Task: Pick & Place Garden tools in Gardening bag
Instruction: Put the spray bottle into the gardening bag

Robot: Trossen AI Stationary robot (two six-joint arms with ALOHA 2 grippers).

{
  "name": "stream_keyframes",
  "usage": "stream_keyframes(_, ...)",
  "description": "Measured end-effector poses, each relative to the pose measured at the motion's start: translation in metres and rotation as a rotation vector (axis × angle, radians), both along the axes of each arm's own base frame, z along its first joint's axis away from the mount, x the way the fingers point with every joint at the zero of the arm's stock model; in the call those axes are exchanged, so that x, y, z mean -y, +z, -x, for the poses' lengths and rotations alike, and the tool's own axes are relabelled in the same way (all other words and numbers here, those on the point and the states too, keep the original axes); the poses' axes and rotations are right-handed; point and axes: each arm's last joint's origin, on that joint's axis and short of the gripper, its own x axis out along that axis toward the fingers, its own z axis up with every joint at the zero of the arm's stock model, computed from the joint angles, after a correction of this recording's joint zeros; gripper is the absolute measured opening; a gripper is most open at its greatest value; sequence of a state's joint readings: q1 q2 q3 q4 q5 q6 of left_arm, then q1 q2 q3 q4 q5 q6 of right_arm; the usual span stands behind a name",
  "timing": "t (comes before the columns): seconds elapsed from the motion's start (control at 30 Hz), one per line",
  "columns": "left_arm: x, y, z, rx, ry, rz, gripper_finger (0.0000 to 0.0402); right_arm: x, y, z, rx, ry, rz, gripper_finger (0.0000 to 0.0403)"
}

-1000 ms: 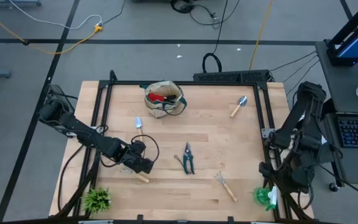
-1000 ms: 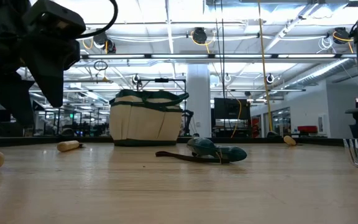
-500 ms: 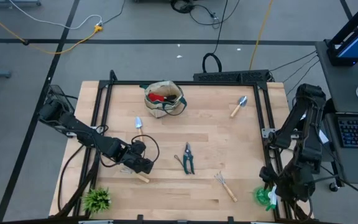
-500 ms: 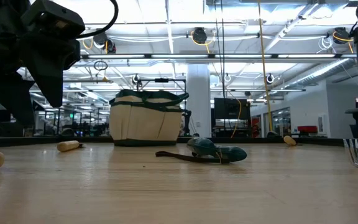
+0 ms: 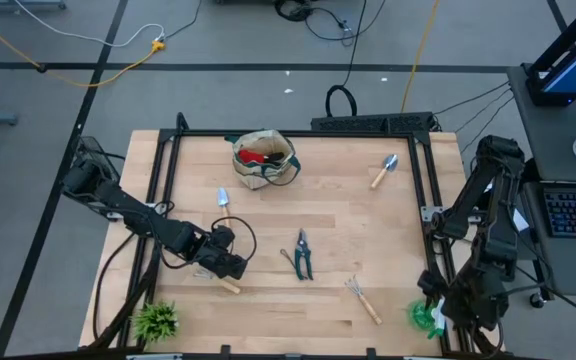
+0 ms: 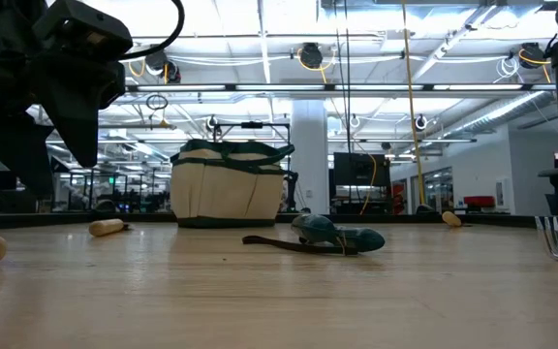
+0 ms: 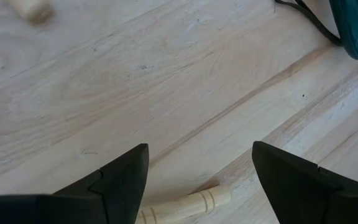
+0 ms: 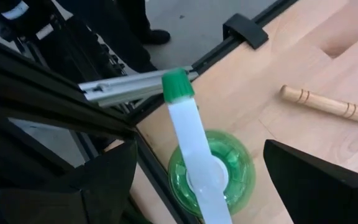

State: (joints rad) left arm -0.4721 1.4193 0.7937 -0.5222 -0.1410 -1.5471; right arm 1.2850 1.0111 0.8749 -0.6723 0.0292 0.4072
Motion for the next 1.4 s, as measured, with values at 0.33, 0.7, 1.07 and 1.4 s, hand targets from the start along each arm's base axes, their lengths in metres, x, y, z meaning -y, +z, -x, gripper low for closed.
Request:
stream_keyframes(0.33,0.0,0.0,0.0,0.0,0.0,0.0,0.0294,-0.009,-0.01,-0.003,0.005,0.013,0.052,0.0339)
stream_keyframes(0.7,0.0,0.0,0.0,0.0,0.0,0.0,0.0294,-0.014,-0.016,-0.006,0.031,-0.004,0.096,0.0338)
stream_keyframes(1.07,0.0,0.0,0.0,-0.001,0.0,0.0,0.0294,-0.014,-0.016,-0.006,0.027,-0.01,0.096,0.0275)
stream_keyframes(1.4,0.0,0.0,0.0,-0.001,0.0,0.0,0.0294,-0.014,-0.016,-0.006,0.028,-0.009,0.097,0.0138)
